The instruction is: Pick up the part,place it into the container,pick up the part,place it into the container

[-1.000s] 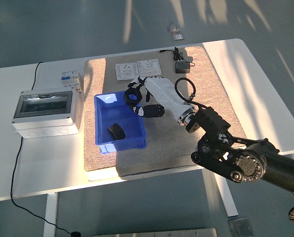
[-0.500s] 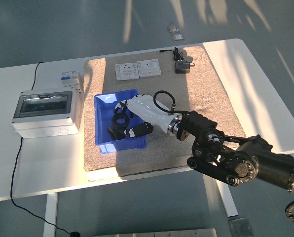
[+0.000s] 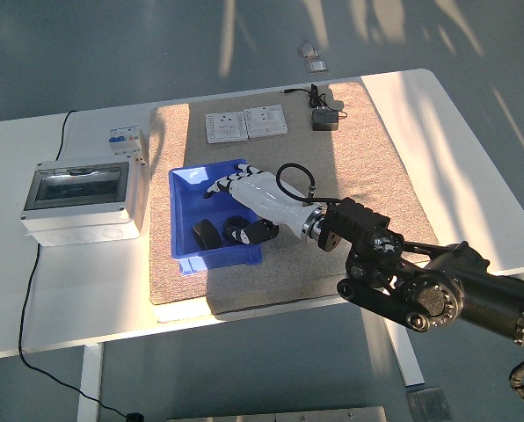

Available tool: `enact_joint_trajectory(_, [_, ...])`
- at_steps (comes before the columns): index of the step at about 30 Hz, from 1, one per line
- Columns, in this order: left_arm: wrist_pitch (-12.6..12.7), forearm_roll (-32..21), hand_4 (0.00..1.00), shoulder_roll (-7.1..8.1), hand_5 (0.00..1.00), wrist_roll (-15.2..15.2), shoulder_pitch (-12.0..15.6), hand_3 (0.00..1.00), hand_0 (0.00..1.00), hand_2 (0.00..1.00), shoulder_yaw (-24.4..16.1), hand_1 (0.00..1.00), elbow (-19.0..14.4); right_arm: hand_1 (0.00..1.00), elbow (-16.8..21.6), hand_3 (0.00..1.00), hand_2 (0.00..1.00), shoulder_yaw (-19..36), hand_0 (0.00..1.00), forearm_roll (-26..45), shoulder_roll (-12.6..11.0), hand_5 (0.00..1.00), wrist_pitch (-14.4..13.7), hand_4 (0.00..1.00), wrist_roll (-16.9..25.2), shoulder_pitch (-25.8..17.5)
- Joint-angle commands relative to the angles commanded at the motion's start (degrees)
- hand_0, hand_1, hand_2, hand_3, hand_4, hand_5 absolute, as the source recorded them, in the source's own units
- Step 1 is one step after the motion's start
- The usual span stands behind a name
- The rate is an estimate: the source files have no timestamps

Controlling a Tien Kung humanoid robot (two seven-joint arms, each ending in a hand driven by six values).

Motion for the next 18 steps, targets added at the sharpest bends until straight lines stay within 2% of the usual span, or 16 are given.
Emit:
enact_joint_trajectory(1, [0.0, 0.0, 0.767, 0.00, 0.824, 0.0, 0.0, 0.735, 0.677, 0.656, 0.0, 0.660, 0.0, 0.911, 0.0, 0.814, 0.881, 0.6, 0.998, 1.0, -0.2, 0.002, -1.2, 0.420, 0.9, -0.4])
enact_joint_trajectory(2, [0.0, 0.0, 0.765, 0.00, 0.823, 0.0, 0.0, 0.732, 0.677, 0.656, 0.0, 0.659, 0.0, 0.862, 0.0, 0.768, 0.839, 1.3, 0.998, 2.1, -0.5, 0.002, -2.4, 0.444, 1.8, -1.0])
enact_joint_trajectory(7, [0.2, -1.1, 0.765, -0.34, 0.823, -0.3, 0.5, 0.732, 0.677, 0.656, 0.6, 0.659, 0.0, 0.862, 2.5, 0.768, 0.839, 7.7, 0.998, 8.9, -3.3, 0.002, -8.5, 0.444, 6.8, -6.4])
enact_joint_trajectory(8, [0.3, -1.4, 0.765, -0.43, 0.822, -0.3, 0.6, 0.731, 0.677, 0.656, 0.8, 0.659, 0.0, 0.795, 3.1, 0.714, 0.797, 9.1, 0.916, 10.6, -4.1, 0.002, -9.8, 0.497, 8.0, -7.7])
enact_joint_trajectory(11, [0.3, -1.8, 0.765, -0.61, 0.822, -0.4, 0.8, 0.731, 0.677, 0.656, 0.9, 0.659, 0.0, 0.795, 5.1, 0.714, 0.797, 14.0, 0.916, 16.1, -6.1, 0.002, -13.4, 0.497, 11.7, -11.6])
enact_joint_trajectory(13, [0.3, -1.9, 0.765, -0.67, 0.822, -0.5, 0.8, 0.731, 0.677, 0.656, 1.0, 0.659, 0.0, 0.795, 6.3, 0.714, 0.797, 16.9, 0.916, 19.2, -7.3, 0.002, -14.7, 0.497, 13.9, -14.1])
enact_joint_trajectory(14, [0.3, -1.9, 0.764, -0.70, 0.820, -0.5, 0.8, 0.729, 0.677, 0.656, 1.0, 0.658, 0.0, 0.713, 7.2, 0.677, 0.740, 18.7, 0.807, 21.0, -7.9, 0.002, -15.0, 0.513, 15.0, -15.5])
enact_joint_trajectory(18, [0.4, -2.3, 0.764, -0.92, 0.820, -0.7, 1.1, 0.729, 0.677, 0.656, 1.2, 0.658, 0.0, 0.713, 10.5, 0.677, 0.740, 24.4, 0.807, 26.3, -9.5, 0.002, -14.8, 0.513, 18.2, -20.6])
